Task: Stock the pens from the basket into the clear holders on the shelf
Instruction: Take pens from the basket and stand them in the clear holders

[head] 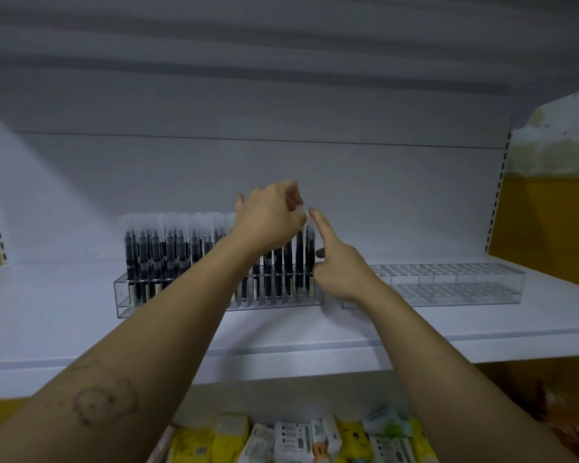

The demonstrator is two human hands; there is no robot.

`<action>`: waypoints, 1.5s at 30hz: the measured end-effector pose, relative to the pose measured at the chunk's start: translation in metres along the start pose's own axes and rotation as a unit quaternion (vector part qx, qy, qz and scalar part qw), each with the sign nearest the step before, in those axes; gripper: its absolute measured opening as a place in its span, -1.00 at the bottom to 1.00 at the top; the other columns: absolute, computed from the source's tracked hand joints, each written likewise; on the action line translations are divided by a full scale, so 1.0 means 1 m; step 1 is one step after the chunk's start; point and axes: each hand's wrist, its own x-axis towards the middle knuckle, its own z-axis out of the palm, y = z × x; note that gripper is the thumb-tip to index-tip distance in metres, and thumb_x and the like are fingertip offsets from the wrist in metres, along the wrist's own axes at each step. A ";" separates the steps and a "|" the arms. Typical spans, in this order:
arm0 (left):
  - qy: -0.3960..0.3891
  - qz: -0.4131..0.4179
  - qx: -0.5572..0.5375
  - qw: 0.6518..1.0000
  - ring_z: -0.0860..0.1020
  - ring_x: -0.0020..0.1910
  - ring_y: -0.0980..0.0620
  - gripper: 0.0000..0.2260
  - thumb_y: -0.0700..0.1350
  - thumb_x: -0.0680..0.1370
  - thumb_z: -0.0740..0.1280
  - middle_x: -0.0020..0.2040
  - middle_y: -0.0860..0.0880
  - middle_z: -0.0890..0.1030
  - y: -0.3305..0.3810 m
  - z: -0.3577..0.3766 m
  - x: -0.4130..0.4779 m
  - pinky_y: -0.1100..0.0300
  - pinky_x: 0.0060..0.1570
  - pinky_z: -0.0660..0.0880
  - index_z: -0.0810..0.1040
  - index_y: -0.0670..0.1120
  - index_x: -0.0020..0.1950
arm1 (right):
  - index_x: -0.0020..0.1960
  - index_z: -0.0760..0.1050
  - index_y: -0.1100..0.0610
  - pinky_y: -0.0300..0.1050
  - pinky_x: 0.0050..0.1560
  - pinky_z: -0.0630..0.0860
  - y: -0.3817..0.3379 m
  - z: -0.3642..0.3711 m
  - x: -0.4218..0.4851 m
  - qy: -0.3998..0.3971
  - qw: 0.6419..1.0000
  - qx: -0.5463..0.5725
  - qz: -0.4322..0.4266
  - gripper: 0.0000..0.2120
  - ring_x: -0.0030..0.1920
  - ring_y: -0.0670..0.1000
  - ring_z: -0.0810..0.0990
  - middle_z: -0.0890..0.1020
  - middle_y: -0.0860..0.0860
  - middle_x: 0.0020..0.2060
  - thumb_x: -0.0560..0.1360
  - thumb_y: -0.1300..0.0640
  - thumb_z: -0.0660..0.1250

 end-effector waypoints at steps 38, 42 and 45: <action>0.018 0.079 0.038 0.996 0.43 0.28 -0.01 -0.65 0.00 0.54 0.34 0.28 0.02 0.53 0.016 -0.026 -0.115 0.01 0.35 0.32 0.48 0.02 0.33 | 0.55 0.11 -0.05 -0.06 0.35 0.31 -0.003 -0.026 -0.078 0.079 0.989 -0.102 -0.071 -0.31 0.41 0.05 0.33 0.30 0.03 0.46 0.52 0.10 0.36; 0.021 0.097 0.028 0.995 0.44 0.25 0.00 -0.66 0.00 0.54 0.34 0.24 0.03 0.54 0.030 -0.014 -0.156 0.07 0.30 0.32 0.49 0.02 0.31 | 0.50 0.21 -0.06 -0.01 0.36 0.37 0.006 -0.016 -0.123 0.094 0.988 -0.093 -0.077 -0.37 0.38 0.01 0.37 0.34 -0.01 0.43 0.51 0.09 0.39; 0.014 0.099 0.018 0.995 0.44 0.25 -0.02 -0.68 0.00 0.53 0.34 0.22 0.03 0.55 0.036 0.002 -0.195 0.04 0.27 0.32 0.52 0.02 0.28 | 0.45 0.29 -0.04 -0.08 0.29 0.41 0.021 0.000 -0.158 0.097 0.989 -0.095 -0.060 -0.44 0.31 -0.01 0.43 0.40 -0.01 0.37 0.50 0.09 0.39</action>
